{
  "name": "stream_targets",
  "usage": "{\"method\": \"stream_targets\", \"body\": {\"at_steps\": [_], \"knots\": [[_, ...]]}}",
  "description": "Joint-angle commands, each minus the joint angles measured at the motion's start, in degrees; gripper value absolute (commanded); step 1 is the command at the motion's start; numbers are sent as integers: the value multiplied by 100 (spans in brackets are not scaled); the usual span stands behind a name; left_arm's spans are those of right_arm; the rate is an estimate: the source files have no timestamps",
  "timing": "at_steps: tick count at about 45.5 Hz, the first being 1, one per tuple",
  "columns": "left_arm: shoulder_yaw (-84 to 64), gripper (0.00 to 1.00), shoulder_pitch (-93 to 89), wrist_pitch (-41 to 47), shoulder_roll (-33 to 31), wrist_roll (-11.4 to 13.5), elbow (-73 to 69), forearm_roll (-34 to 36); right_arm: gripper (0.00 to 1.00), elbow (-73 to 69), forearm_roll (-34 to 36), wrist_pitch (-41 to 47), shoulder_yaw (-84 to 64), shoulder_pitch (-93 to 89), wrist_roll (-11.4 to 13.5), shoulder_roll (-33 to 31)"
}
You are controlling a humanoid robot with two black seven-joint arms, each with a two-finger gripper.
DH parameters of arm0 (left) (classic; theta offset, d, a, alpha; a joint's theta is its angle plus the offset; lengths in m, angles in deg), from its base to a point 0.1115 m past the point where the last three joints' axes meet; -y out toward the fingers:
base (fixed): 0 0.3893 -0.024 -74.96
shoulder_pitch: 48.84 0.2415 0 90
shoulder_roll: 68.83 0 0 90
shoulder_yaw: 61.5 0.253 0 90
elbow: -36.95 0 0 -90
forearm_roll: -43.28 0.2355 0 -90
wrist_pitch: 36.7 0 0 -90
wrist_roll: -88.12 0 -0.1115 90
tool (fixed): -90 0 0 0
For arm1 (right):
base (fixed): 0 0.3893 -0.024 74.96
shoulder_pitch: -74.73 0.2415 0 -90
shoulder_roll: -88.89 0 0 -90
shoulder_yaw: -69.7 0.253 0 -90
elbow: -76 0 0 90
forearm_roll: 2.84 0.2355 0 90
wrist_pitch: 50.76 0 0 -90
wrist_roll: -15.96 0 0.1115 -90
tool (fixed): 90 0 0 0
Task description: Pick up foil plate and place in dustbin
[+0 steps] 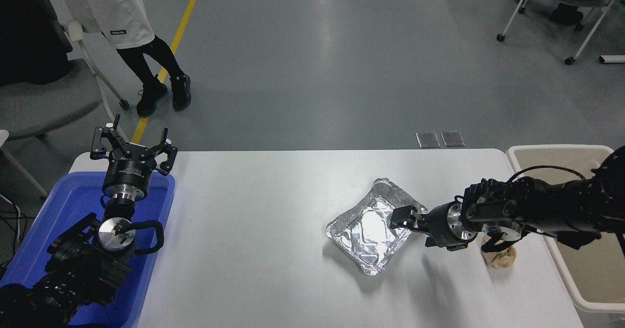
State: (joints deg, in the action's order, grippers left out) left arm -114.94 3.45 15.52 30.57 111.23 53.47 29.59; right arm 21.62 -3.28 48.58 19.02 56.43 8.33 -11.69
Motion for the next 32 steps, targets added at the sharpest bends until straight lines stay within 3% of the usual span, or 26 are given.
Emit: {"method": "stream_targets", "body": {"at_steps": [1,7,18,32], "knots": [[0,99,0,-1,0,0,0,-2,99,139,-35,-195,278,-236,7,143],[0,99,0,-1,0,0,0,-2,90,130,-17,-231,278,-262,16,161],[0,99,0,-1,0,0,0,-2,85,121,9,-240,269,-306,16,178],[0,99,0,-1,0,0,0,-2,41,60,88,-152,287,-332,130,187]]}}
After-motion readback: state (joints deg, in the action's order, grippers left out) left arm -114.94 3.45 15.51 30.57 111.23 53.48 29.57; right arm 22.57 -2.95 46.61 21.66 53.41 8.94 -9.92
